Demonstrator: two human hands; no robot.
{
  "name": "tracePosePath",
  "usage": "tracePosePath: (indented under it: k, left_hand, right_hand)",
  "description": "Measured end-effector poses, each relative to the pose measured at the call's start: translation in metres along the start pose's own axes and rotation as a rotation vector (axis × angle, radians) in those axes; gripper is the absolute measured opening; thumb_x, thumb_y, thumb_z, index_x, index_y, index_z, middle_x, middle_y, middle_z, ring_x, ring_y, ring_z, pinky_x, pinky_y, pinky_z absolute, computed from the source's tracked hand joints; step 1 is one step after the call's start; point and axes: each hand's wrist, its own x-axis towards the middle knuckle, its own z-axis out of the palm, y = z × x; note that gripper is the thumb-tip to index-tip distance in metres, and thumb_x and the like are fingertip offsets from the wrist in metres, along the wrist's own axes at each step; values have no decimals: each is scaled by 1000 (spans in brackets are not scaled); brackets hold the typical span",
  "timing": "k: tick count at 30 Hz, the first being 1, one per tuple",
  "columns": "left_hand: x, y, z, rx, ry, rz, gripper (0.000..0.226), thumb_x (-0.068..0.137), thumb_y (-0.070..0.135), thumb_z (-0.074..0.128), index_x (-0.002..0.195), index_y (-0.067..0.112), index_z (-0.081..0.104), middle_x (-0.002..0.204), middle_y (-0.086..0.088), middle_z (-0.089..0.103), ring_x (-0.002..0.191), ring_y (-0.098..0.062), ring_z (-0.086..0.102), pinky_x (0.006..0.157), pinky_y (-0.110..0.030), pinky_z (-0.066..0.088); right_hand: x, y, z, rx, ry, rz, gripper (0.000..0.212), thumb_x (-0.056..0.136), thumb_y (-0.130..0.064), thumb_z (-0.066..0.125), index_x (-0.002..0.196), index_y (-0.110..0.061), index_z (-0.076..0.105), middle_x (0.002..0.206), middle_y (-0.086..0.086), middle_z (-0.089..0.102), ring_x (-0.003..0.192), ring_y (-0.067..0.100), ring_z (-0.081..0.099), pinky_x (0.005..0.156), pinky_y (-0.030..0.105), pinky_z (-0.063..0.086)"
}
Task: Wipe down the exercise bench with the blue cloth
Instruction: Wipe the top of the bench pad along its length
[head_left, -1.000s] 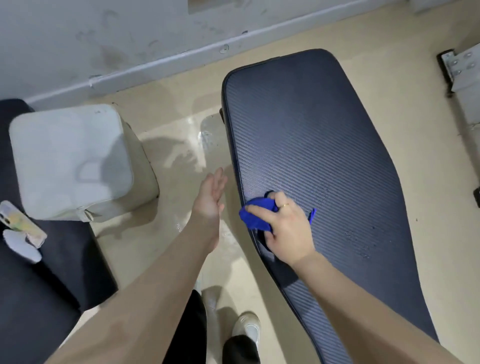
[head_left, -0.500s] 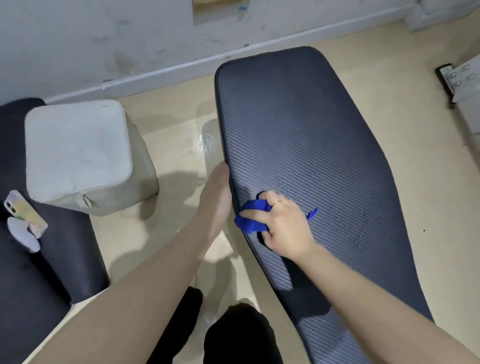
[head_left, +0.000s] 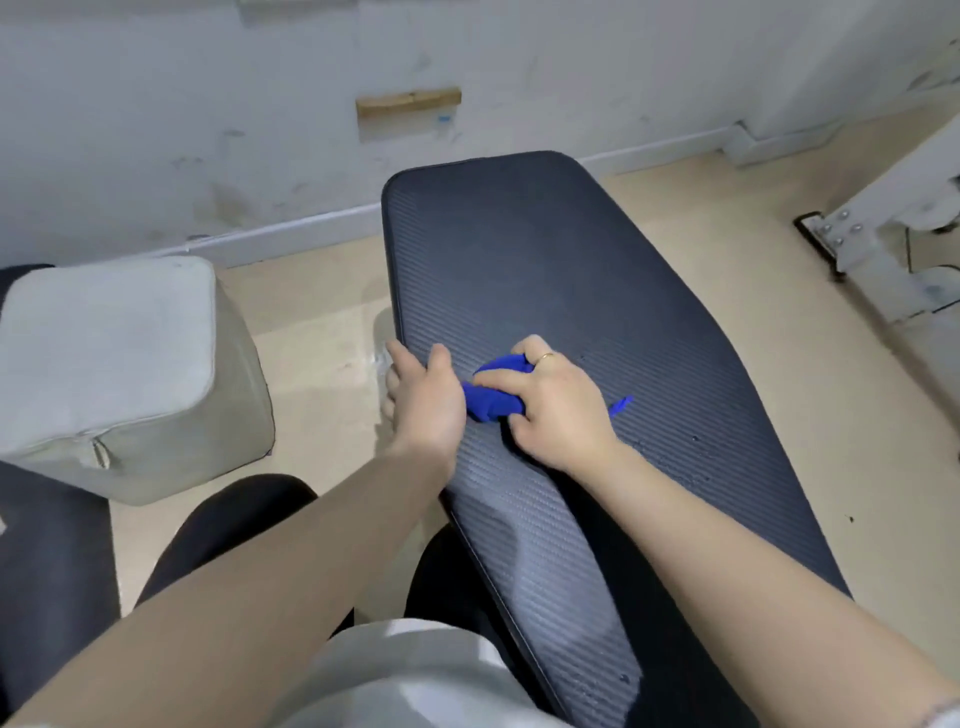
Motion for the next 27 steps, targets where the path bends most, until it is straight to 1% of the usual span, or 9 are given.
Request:
tracePosePath:
  k: [3,5,8,11,15,17,22,25,27]
  left_hand:
    - [4,-3,8,143,71,43,70,92,42,34,151,26,0,157,-5,17,141,-31,17,116,-51,16]
    - [3,-3,10,209,113,53,73,92,43,36,151,24,-2,156,-6,18,139,-31,20,114,-51,19]
    - [-4,-3,14,294,177,85,81,88,47,43,152,22,1,154,-9,23,137,-33,27,112,-49,27]
    - [-6,-1,18,324,244,101,87,83,50,49,151,20,5,151,-12,28,136,-33,31,110,-48,30]
    - [0,-5,22,323,282,123,87,81,52,50,151,21,8,151,-10,29,136,-31,33,110,-48,31]
    - [2,-6,24,333,301,132,86,81,51,49,151,21,9,151,-10,30,135,-31,34,110,-48,31]
    - [-2,-2,23,371,305,118,86,81,49,51,150,18,10,151,-12,30,134,-33,35,108,-48,33]
    - [-3,-2,25,382,325,123,85,81,49,50,150,17,11,150,-13,32,133,-34,36,108,-47,33]
    - [0,-4,26,383,334,130,85,81,50,49,150,17,11,150,-12,32,133,-34,36,108,-47,32]
  right_hand:
    - [43,12,1,-54,145,196,45,79,-11,50,115,-35,62,113,8,49,95,32,54,74,35,47]
    - [39,11,4,-71,151,235,46,79,-11,51,117,-35,60,114,9,47,94,31,52,74,36,47]
    - [-12,6,5,-33,98,81,46,74,-11,53,114,-31,63,102,11,51,85,33,54,68,34,45]
    - [-33,27,-2,-27,67,-2,46,70,-17,45,108,-32,66,93,10,55,77,33,54,66,35,48]
    - [30,68,-13,-115,186,275,46,78,-13,50,116,-37,61,112,9,50,99,32,45,81,39,47]
    - [37,71,-15,-106,182,310,47,80,-13,49,119,-36,59,117,8,47,102,30,43,84,37,45]
    - [-43,46,-8,-2,116,95,44,72,-24,49,113,-33,63,97,6,52,82,28,48,69,33,45]
    - [-29,70,-19,-100,47,-42,50,68,-37,41,113,-31,63,93,8,56,78,30,53,68,34,48]
    - [5,95,-27,-200,143,58,48,71,-38,41,115,-31,61,101,11,55,86,34,54,72,37,49]
